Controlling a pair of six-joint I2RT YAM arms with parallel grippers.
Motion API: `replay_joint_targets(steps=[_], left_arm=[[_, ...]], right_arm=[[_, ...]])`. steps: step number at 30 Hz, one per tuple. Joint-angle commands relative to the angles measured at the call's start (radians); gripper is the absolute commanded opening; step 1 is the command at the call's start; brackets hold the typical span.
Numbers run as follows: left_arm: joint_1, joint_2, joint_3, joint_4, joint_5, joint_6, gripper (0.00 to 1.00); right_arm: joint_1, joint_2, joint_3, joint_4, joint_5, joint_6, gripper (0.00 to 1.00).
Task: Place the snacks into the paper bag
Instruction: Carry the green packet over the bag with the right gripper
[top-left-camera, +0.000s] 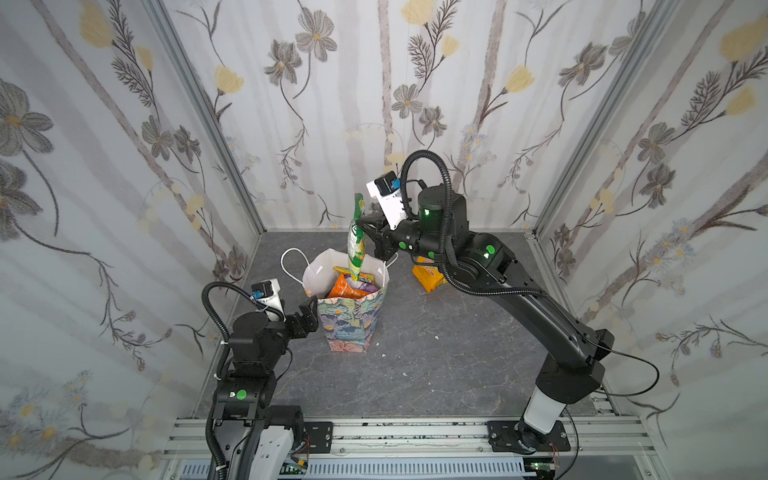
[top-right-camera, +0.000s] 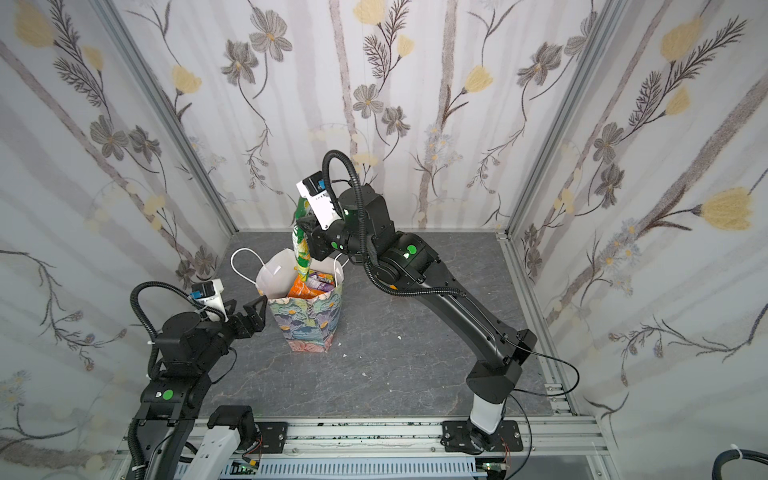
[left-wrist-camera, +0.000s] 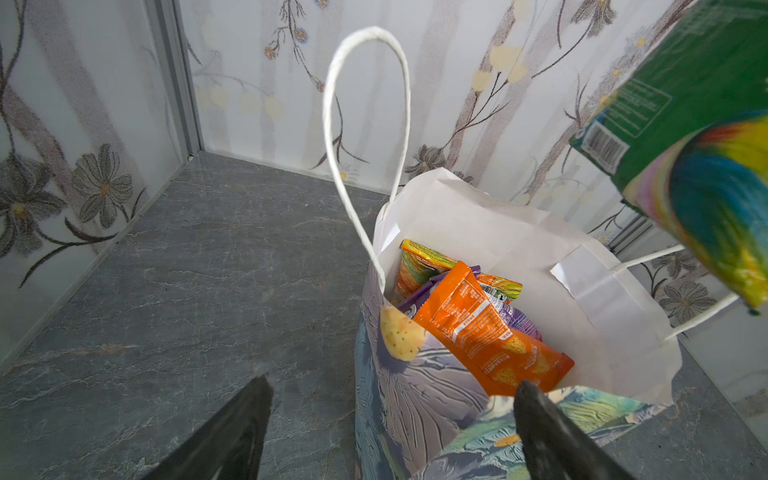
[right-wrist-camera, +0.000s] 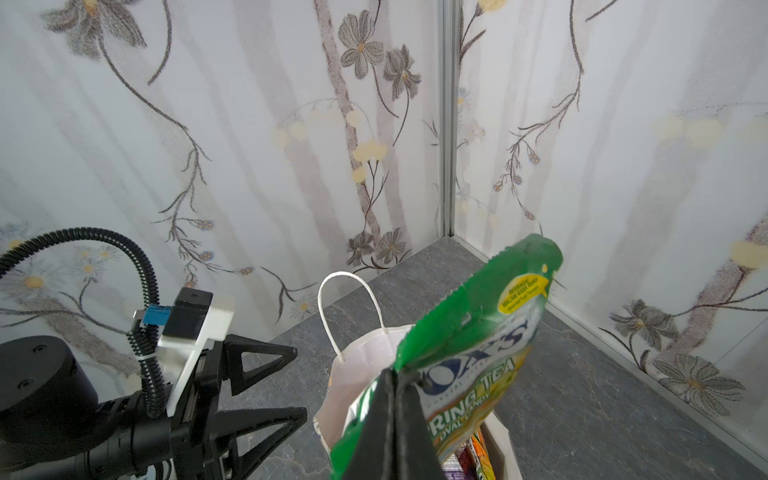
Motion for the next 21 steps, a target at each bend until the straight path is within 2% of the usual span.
replay_joint_targets(steps=[1,11,21], left_arm=[[0.001,-0.002,-0.001,0.037,-0.002,-0.001,0.91],[0.001,-0.008,-0.002,0.039,-0.002,0.000,0.90],[0.001,-0.005,-0.004,0.039,0.001,0.000,0.90]], right_arm=[[0.008,0.012,0.009,-0.043,0.103,-0.058,0.00],[0.034,0.027,-0.016,-0.131,0.261,-0.089,0.00],[0.041,-0.055,-0.096,-0.081,0.316,-0.086,0.00]])
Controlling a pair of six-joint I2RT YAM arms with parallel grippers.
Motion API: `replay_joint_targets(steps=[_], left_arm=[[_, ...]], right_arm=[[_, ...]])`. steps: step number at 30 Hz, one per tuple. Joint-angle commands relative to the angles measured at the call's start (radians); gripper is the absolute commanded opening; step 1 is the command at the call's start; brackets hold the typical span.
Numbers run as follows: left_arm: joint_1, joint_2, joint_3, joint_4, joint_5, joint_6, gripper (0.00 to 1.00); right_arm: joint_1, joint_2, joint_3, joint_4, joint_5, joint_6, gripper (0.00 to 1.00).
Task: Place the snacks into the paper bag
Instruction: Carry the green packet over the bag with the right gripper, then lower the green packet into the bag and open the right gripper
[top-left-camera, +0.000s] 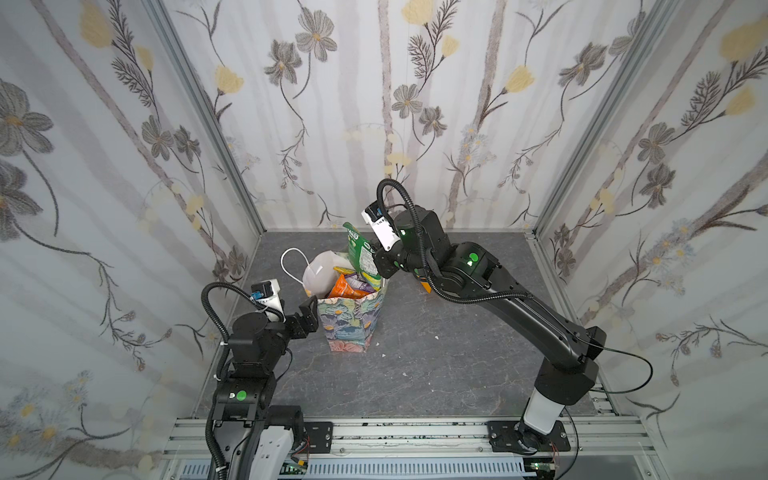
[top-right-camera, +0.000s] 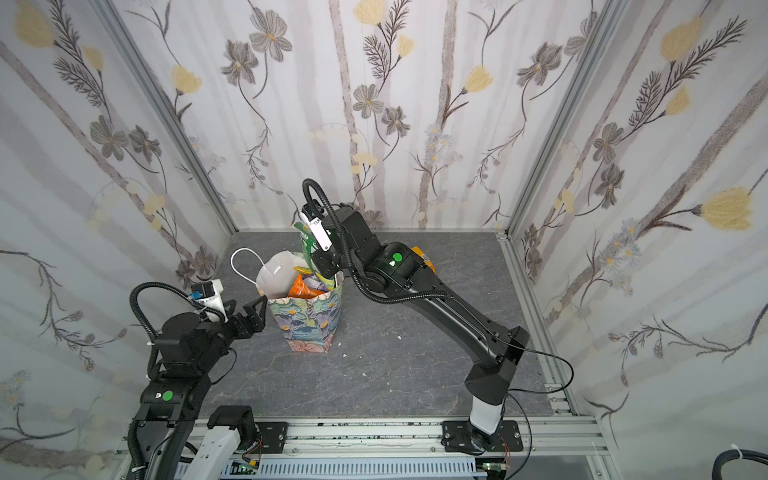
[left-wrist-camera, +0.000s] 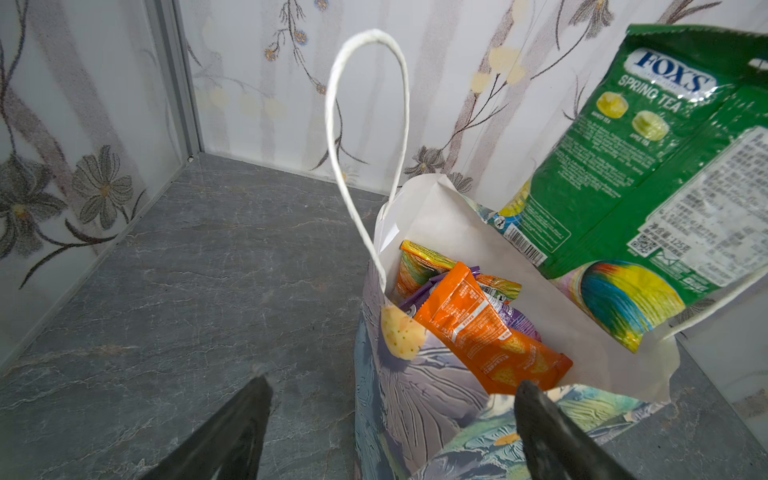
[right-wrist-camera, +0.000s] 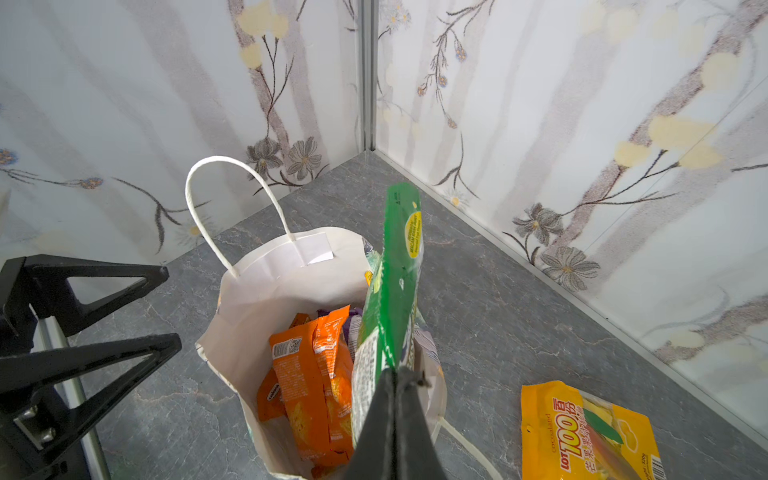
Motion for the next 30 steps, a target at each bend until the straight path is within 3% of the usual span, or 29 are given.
replay_joint_targets(steps=[1,12,23,24,27,30], left_arm=[[0.001,-0.002,-0.001,0.039,0.001,0.000,0.91],[0.001,-0.003,-0.003,0.038,0.000,0.000,0.91],[0.000,-0.011,-0.002,0.039,-0.002,0.000,0.90],[0.001,-0.011,-0.002,0.039,-0.002,0.000,0.90],[0.000,-0.011,-0.002,0.039,-0.002,0.000,0.90],[0.000,-0.011,-0.003,0.038,-0.002,0.000,0.91]], right_arm=[[0.004,-0.034,-0.004,0.067,0.034,-0.017,0.00],[0.045,-0.042,-0.006,0.071,0.003,-0.051,0.00],[0.048,0.043,0.027,0.075,0.024,-0.067,0.00],[0.048,0.044,0.035,0.068,0.028,-0.068,0.02],[0.050,0.074,0.074,0.001,0.044,-0.074,0.36],[0.054,0.113,0.100,-0.080,0.045,-0.070,0.56]])
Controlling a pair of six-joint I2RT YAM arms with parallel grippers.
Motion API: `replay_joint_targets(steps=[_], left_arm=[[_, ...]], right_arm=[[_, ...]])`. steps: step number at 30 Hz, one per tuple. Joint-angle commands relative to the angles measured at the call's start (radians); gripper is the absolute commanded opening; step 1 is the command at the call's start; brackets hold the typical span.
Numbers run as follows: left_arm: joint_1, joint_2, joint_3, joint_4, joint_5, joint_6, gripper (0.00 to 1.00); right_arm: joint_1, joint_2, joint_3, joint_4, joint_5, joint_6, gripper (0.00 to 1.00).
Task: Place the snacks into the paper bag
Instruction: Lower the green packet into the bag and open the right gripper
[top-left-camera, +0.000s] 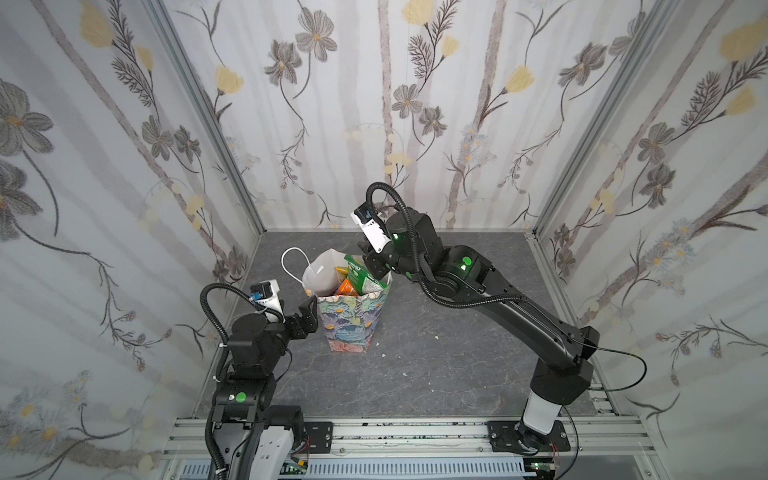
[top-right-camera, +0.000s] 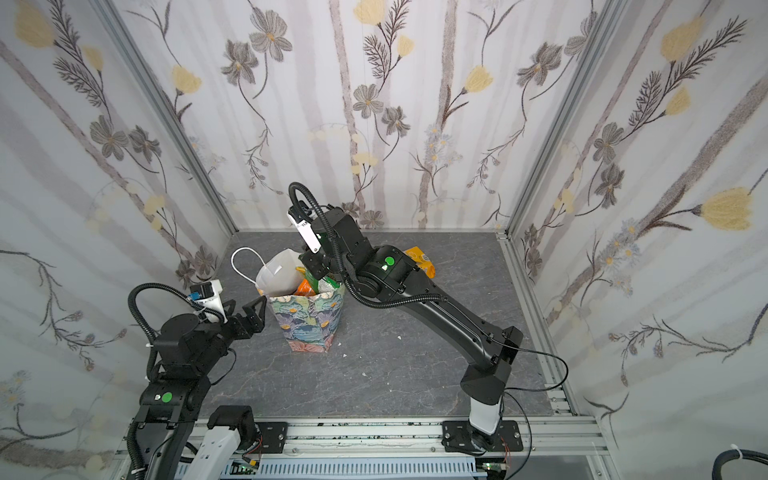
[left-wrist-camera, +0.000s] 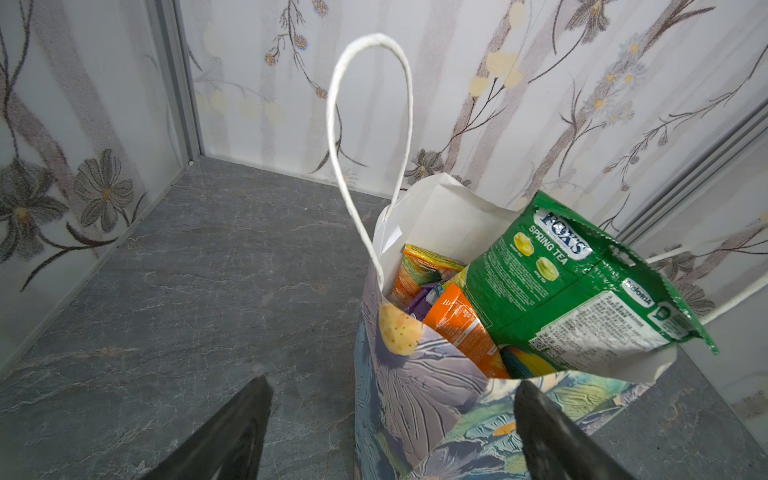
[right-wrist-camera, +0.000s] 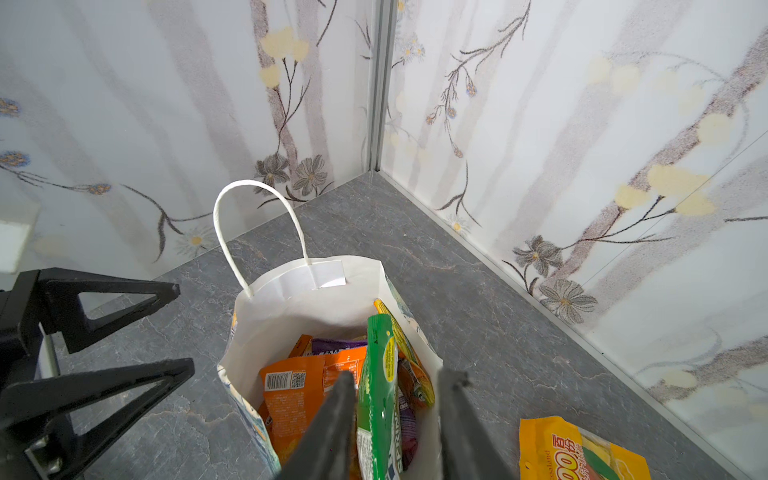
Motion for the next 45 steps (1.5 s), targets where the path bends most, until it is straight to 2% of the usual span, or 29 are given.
replay_joint_targets(steps=[1,6,11,13,16,22,24,27,31,38,40,42,45], left_arm=[[0.000,-0.002,-0.001,0.039,-0.002,0.000,0.91],[0.000,0.000,-0.002,0.040,0.000,0.000,0.91],[0.000,0.002,-0.002,0.039,0.001,0.001,0.91],[0.000,0.002,-0.001,0.039,0.000,0.000,0.90],[0.000,0.000,-0.002,0.039,-0.001,0.000,0.91],[0.001,0.000,-0.001,0.039,0.001,0.000,0.91],[0.000,0.000,-0.002,0.039,0.002,0.000,0.91],[0.000,0.000,-0.001,0.039,0.003,0.000,0.91],[0.001,0.002,-0.001,0.041,0.004,0.000,0.91],[0.000,0.008,-0.002,0.040,0.004,0.000,0.91],[0.000,0.008,-0.001,0.040,0.003,0.000,0.91],[0.001,0.009,-0.001,0.039,0.000,0.000,0.90],[0.000,0.008,-0.002,0.039,-0.002,0.000,0.90]], right_arm=[[0.006,0.038,0.016,-0.107,0.011,-0.015,0.59],[0.015,0.097,0.020,-0.189,0.077,-0.020,0.67],[0.015,0.140,0.026,-0.223,0.140,-0.015,0.68],[0.013,0.159,0.026,-0.230,0.144,-0.009,0.64],[0.012,0.182,0.026,-0.235,0.129,-0.003,0.52],[0.000,0.213,0.069,-0.234,0.097,0.023,0.09],[-0.011,0.213,0.094,-0.234,0.092,0.041,0.00],[-0.029,0.206,0.124,-0.235,0.122,0.071,0.00],[-0.031,0.201,0.144,-0.235,0.233,0.093,0.00],[-0.017,0.252,0.160,-0.232,0.311,0.107,0.00],[-0.006,0.266,0.170,-0.222,0.291,0.109,0.00],[0.010,0.273,0.172,-0.200,0.221,0.102,0.00],[0.034,0.277,0.172,-0.171,0.071,0.094,0.16]])
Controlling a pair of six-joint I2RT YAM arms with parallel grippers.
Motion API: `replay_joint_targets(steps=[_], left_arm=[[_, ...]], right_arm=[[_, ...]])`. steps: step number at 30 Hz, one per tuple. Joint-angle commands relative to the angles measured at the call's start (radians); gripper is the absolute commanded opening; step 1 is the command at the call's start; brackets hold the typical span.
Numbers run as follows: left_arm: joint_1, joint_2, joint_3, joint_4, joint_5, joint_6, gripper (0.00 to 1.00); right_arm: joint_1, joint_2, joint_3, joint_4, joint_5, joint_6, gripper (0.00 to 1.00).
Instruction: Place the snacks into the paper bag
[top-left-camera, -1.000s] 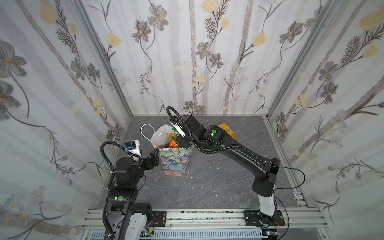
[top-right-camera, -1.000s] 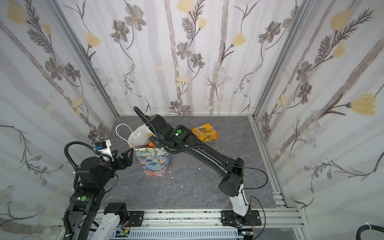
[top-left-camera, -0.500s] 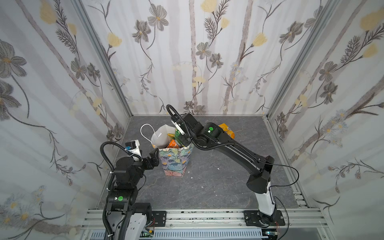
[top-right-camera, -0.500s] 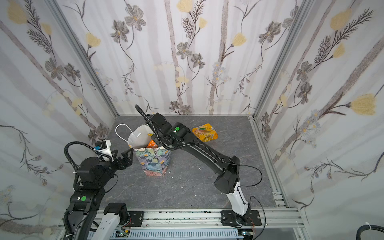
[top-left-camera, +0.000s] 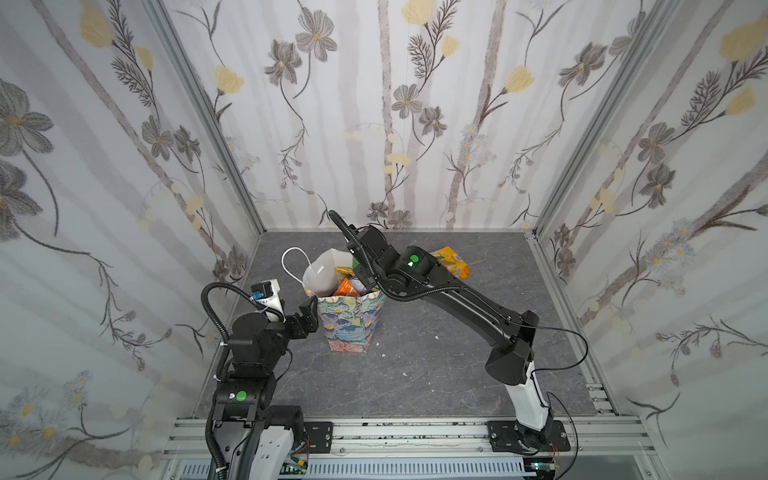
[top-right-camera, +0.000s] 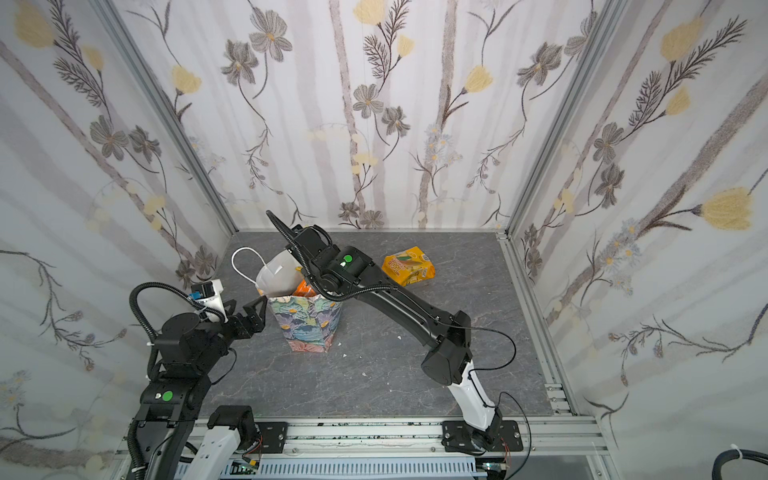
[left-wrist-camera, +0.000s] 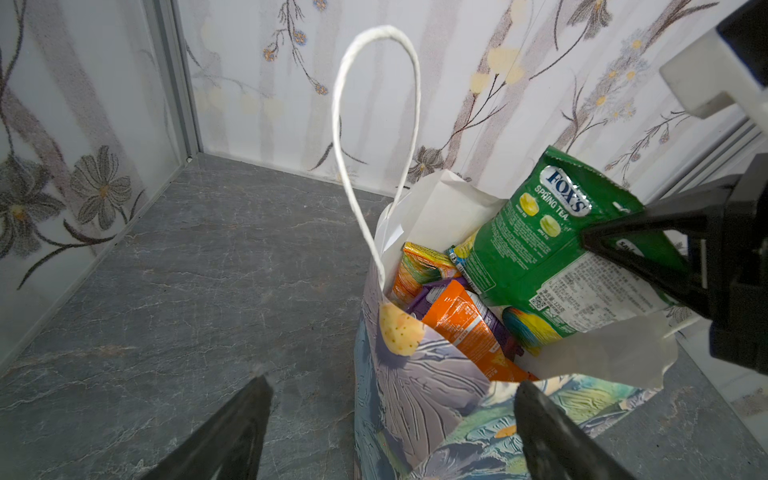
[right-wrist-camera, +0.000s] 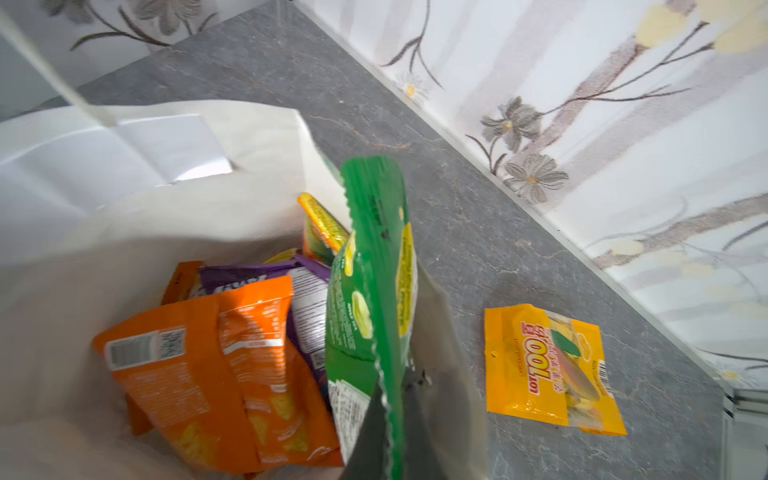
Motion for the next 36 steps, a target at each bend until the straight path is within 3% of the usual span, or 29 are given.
replay_joint_targets(steps=[1,3,6,8,11,15,18,21,23,29,36], left_arm=[[0.000,-0.002,-0.002,0.038,-0.008,-0.001,0.90],[0.000,-0.006,-0.001,0.037,-0.010,-0.002,0.90],[0.001,-0.010,0.001,0.036,-0.013,-0.001,0.91],[0.002,-0.005,0.010,0.032,-0.015,-0.001,0.91],[0.001,0.032,0.086,-0.019,-0.031,-0.014,0.90],[0.001,0.157,0.361,-0.172,-0.001,-0.014,0.86],[0.000,0.265,0.540,-0.260,0.138,-0.011,0.91],[-0.017,0.370,0.663,-0.324,0.280,-0.007,1.00],[-0.061,0.411,0.690,-0.341,0.283,0.006,1.00],[-0.267,0.497,0.676,-0.305,0.139,-0.012,1.00],[-0.347,0.594,0.662,-0.242,0.129,-0.018,0.83]], right_arm=[[0.019,0.003,0.012,0.084,-0.175,-0.002,0.21],[0.021,0.000,0.012,0.098,-0.290,-0.001,0.29],[0.021,-0.017,0.013,0.121,-0.444,-0.001,0.60],[0.021,-0.040,0.013,0.131,-0.506,-0.013,0.65],[0.017,-0.110,0.013,0.126,-0.492,-0.024,0.66],[0.004,-0.253,-0.084,0.112,-0.286,-0.022,0.67],[-0.024,-0.390,-0.301,0.183,-0.192,0.002,0.72],[-0.081,-0.506,-0.527,0.296,-0.206,0.067,0.75],[-0.107,-0.571,-0.634,0.361,-0.190,0.100,0.77],[-0.118,-0.567,-0.764,0.496,-0.222,0.123,0.79],[-0.153,-0.520,-0.768,0.602,-0.245,0.142,0.72]])
